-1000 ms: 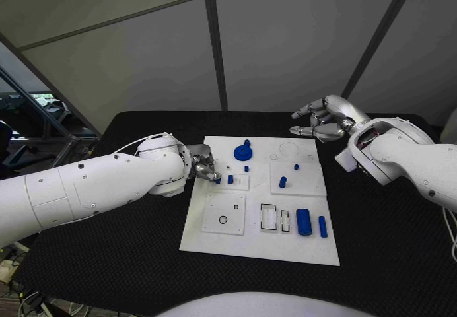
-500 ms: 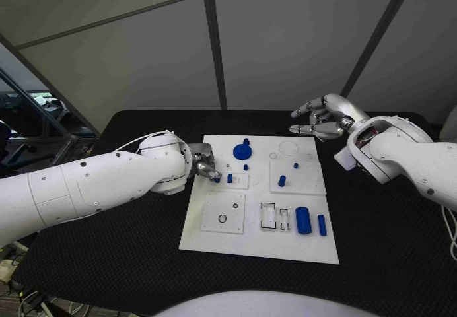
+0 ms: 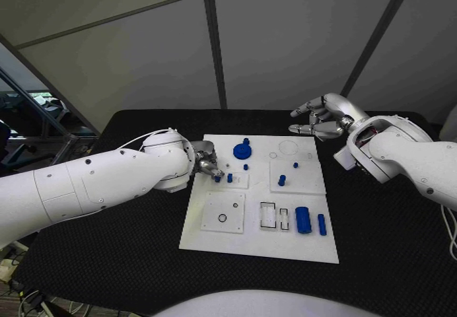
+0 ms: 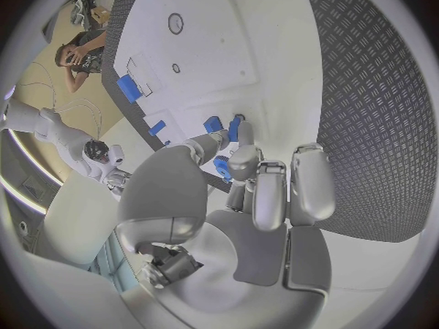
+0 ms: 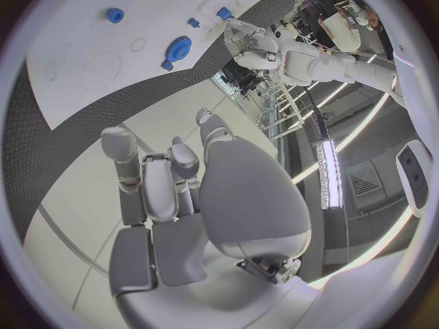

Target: Assemble the parts on the task board

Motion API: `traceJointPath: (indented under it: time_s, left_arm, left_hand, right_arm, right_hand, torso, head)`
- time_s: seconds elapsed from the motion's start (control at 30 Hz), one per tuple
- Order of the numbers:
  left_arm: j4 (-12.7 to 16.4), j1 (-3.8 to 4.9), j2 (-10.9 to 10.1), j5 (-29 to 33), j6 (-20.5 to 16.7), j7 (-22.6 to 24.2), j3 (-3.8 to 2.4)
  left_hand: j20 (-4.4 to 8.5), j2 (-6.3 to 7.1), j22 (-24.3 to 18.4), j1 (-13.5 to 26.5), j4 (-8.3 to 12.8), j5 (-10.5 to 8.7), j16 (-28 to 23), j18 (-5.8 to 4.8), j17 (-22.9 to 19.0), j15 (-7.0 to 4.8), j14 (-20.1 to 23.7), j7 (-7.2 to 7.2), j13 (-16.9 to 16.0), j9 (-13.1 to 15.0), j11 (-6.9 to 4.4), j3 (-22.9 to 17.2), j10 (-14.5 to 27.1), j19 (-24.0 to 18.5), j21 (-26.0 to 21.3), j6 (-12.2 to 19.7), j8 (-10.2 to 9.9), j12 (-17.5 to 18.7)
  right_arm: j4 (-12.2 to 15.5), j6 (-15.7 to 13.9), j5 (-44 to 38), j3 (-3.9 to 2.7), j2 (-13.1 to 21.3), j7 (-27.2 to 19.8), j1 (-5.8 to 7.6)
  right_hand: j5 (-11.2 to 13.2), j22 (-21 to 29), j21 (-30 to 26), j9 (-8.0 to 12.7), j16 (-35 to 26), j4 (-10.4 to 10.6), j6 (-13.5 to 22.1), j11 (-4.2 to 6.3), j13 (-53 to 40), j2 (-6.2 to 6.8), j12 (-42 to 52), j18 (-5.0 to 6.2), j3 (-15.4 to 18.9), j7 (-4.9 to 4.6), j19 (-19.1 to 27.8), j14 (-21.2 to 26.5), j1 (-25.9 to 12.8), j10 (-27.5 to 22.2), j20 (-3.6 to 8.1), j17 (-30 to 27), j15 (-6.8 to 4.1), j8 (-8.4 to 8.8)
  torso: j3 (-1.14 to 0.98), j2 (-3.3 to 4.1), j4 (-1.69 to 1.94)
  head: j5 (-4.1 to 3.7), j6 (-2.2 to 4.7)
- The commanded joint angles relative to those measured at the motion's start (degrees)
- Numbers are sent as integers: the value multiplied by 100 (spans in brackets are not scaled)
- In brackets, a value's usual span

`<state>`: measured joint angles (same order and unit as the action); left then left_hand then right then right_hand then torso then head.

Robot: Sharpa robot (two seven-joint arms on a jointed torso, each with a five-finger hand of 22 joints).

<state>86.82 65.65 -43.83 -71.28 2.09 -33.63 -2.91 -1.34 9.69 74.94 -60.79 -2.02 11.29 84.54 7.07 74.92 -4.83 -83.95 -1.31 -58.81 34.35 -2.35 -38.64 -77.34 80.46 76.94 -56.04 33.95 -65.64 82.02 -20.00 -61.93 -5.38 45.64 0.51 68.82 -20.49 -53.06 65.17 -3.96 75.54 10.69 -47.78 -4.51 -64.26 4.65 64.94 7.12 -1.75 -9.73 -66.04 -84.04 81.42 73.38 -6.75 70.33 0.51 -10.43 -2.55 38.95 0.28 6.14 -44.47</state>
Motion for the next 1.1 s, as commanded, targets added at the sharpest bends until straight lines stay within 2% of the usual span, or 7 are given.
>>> traceJointPath:
  time_s: [0.03, 0.43, 0.53, 0.6, 0.7, 1.1]
  left_arm:
    - [-47, -31, 40, -14, 130, -7, 27]
    - [-38, -31, 27, -32, 256, -41, 27]
    - [-23, -31, 9, -71, 270, -53, 27]
    - [-13, -31, -6, -108, 271, -63, 27]
    - [4, -31, -22, -140, 275, -72, 27]
    - [63, -32, -67, -245, 184, -95, 27]
  left_hand:
    - [7, -10, 118, 67, -50, 13, 39, -323, 712, -47, -407, -11, -10, -26, -6, 93, -20, 37, 30, -61, -40, -25]
    - [16, -19, 204, 86, -100, 19, 41, -345, 715, -56, -409, 15, -111, -45, -23, 228, -75, 96, 100, -135, -62, -99]
    - [31, -48, 207, -111, 31, 41, 41, -343, 715, -74, -409, 36, -118, -60, -44, 174, -77, 98, 96, -134, -92, -92]
    - [42, -78, 209, -331, 197, 77, 40, -343, 715, -78, -409, 20, -111, -67, -41, 27, -72, 98, 90, -107, -123, -65]
    - [34, -86, 217, -456, 314, 251, 38, -346, 713, -61, -410, -16, -94, -54, -20, -114, -75, 101, 89, -93, -123, -30]
    - [23, -127, 248, -510, 362, 321, 40, -353, 716, -48, -411, -40, -66, -36, -3, -213, -77, 119, 111, -93, -112, 7]
  right_arm:
    - [-1, 21, -15, -3, -11, -27, 10]
    - [-6, 24, -15, -3, -2, -27, 10]
    - [-5, 26, -15, -3, 1, -27, 10]
    - [-5, 27, -15, -3, 1, -28, 10]
    - [-6, 28, -15, -2, 1, -29, 10]
    - [-12, 29, -15, -2, -4, -38, 10]
  right_hand:
    - [-22, 9, -40, 6, -37, 12, 32, 5, 13, -26, 20, 71, -9, 6, 15, -79, 31, -27, 29, -3, -37, -35]
    - [-24, 16, -45, 6, -43, 12, 32, 5, 19, -25, 16, 73, -10, 6, 19, -77, 32, -30, 29, -10, -37, -35]
    - [-24, 16, -45, 6, -43, 12, 32, 5, 19, -25, 16, 73, -10, 6, 19, -77, 32, -30, 29, -10, -37, -35]
    - [-24, 16, -45, 6, -43, 12, 32, 5, 19, -25, 16, 73, -10, 6, 19, -77, 32, -30, 29, -10, -37, -35]
    - [-26, 14, -44, 6, -39, 14, 33, 5, 17, -23, 19, 72, -9, 6, 17, -79, 31, -29, 30, -4, -37, -36]
    - [-27, 15, -45, 6, -40, 18, 34, 4, 16, -22, 21, 72, -8, 6, 17, -79, 27, -27, 30, -4, -37, -36]
  torso:
    - [0, 0, 3]
    - [3, -1, 5]
    - [5, -1, 8]
    - [6, -3, 6]
    - [6, -3, 9]
    - [2, -2, 6]
  head:
    - [-4, 1]
    - [-16, -9]
    - [-17, -4]
    - [-16, -2]
    - [-15, -9]
    - [-4, -5]
